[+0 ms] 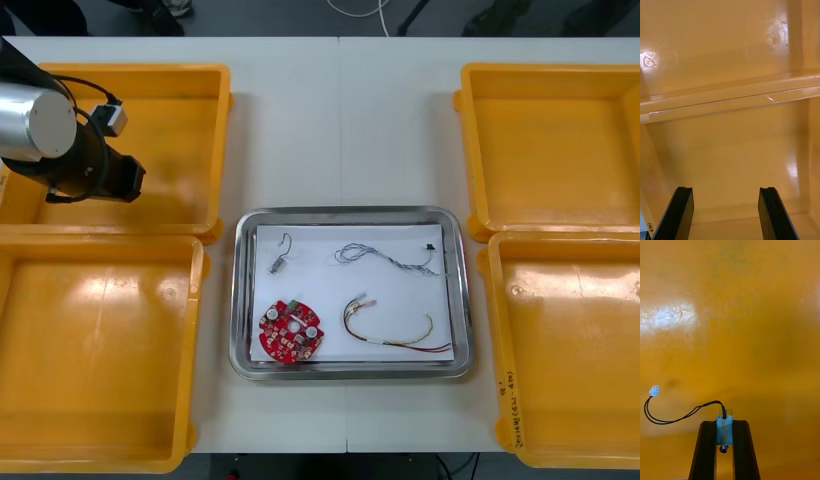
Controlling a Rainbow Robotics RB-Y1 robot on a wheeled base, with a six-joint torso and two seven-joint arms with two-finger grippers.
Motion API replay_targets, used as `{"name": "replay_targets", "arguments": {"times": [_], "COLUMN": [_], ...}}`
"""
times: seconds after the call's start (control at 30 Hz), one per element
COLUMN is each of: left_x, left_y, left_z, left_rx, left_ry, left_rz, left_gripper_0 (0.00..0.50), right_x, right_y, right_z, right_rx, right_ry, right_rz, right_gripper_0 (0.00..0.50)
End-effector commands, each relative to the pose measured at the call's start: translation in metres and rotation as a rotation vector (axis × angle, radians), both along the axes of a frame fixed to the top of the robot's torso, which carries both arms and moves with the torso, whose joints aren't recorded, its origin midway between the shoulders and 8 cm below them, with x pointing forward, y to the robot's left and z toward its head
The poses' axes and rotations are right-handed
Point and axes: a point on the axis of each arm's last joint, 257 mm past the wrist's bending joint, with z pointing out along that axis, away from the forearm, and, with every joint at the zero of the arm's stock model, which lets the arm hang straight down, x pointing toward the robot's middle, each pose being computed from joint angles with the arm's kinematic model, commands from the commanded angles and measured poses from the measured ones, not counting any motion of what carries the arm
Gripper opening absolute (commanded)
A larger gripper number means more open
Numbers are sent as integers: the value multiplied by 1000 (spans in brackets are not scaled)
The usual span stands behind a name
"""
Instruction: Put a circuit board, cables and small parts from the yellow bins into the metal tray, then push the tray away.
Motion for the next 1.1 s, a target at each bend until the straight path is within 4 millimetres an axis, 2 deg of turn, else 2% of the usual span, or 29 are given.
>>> {"name": "replay_targets", "arguments": {"times": [0.03, 0.4, 0.53, 0.67, 0.7, 0.87, 1.1], "left_x": [8, -24, -35, -48, -48, -66, -78], "left_y": [4, -21, -35, -59, -59, -94, -153], "left_z": [60, 106, 113, 118, 118, 125, 131], "left_rx": [37, 68, 73, 42, 42, 6, -59], "left_ry": [-74, -40, -37, -30, -30, -27, -68], "left_rz": [-34, -78, -102, -100, -100, -110, -135], "left_gripper_0": [0, 0, 0, 1, 1, 1, 0], "right_x": [-4, -3, -3, -4, -4, -4, -4], "right_y": [-19, -19, -19, -18, -18, -18, -18], "right_z": [14, 15, 15, 15, 15, 15, 15], "right_rx": [-43, -43, -43, -40, -40, -38, -37], "right_ry": [-14, -15, -15, -15, -15, -15, -15], "right_rz": [-9, -11, -12, -11, -11, -16, -17], "right_gripper_0": [500, 500, 500, 500, 500, 500, 500]}}
